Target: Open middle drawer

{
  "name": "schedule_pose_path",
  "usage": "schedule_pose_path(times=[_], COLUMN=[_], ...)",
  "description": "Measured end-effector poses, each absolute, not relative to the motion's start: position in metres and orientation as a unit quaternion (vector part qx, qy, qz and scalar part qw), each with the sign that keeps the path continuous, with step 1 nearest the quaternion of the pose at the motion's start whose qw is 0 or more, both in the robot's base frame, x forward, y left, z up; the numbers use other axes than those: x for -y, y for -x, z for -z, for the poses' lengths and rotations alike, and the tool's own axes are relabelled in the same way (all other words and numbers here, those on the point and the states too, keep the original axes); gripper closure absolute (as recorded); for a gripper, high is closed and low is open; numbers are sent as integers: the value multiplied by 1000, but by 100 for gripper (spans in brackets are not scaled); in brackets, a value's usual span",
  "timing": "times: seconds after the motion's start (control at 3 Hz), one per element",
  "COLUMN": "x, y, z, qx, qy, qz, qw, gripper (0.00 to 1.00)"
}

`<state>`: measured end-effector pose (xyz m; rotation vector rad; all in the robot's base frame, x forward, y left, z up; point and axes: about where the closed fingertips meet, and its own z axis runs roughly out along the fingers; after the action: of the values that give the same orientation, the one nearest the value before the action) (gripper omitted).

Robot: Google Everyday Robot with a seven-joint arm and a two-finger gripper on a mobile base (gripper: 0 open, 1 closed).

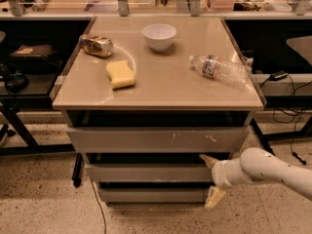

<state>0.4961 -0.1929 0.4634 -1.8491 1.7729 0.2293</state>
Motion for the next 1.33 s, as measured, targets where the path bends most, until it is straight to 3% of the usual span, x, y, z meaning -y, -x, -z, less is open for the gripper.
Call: schedule_pose_path(times=[0.33,0.67,1.0,1.33], x=[192,192,192,192], y=[-543,-544,-544,-544], z=[-393,-392,-392,-397], qx=[-672,-673,-673,-673], qy=[679,678,678,678], qz=[-114,-114,-114,-114], qw=[272,273,273,273], gripper=[0,0,18,43])
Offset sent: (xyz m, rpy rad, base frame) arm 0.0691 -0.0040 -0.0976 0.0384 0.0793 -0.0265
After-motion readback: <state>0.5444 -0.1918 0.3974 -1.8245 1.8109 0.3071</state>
